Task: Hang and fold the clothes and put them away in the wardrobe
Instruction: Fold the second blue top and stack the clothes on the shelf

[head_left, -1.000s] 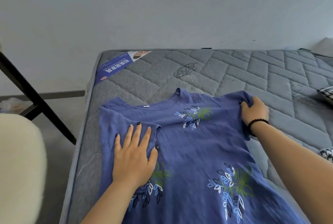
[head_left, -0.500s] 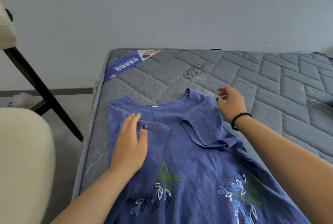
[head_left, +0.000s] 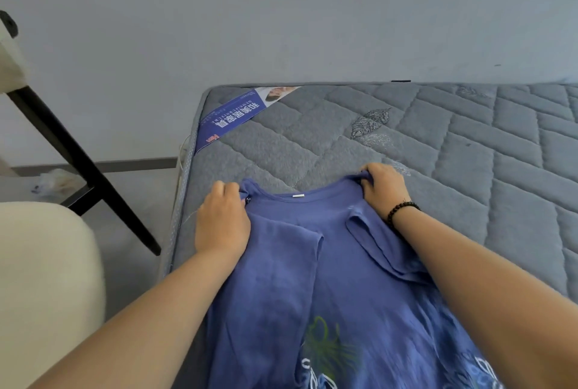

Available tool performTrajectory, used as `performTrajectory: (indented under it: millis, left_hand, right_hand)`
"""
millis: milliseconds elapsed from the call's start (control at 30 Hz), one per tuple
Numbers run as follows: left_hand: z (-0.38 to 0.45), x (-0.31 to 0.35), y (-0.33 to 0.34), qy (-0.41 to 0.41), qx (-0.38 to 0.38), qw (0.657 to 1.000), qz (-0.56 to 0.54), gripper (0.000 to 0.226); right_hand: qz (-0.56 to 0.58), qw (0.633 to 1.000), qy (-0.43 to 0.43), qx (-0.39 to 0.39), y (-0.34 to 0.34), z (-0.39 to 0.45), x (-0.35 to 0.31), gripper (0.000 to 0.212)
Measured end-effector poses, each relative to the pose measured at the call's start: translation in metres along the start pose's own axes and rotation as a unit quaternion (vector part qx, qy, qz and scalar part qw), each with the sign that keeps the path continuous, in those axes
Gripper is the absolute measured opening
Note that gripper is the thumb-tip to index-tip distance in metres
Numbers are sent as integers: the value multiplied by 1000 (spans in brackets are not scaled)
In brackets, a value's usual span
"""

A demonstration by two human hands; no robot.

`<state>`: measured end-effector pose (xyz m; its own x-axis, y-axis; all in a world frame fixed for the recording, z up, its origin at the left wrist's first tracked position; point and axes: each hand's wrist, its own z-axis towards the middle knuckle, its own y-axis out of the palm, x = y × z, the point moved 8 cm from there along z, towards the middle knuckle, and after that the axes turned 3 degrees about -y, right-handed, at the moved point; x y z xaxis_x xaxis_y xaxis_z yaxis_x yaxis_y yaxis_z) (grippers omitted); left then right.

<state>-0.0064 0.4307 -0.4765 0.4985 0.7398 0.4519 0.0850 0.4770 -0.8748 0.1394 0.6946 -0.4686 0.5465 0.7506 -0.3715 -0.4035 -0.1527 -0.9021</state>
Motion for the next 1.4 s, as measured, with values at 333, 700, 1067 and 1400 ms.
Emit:
performTrajectory:
  millis: [333, 700, 1067, 1400]
  left_hand:
    - [8, 11, -27, -13, -22, 1000, -15, 20]
    - [-86, 10, -116, 12, -5, 989, -148, 15]
    - [-276, 42, -139, 131, -51, 986, -86, 22]
    - [-436, 67, -133, 342, -45, 938, 22, 22]
  right_hand:
    - [-70, 995, 21, 66, -45, -1, -25, 22]
    - [100, 994, 53, 9, -119, -86, -35, 16]
    - [145, 988, 45, 27, -174, -254, 16, 6]
    - [188, 980, 58, 37, -193, -417, 57, 36]
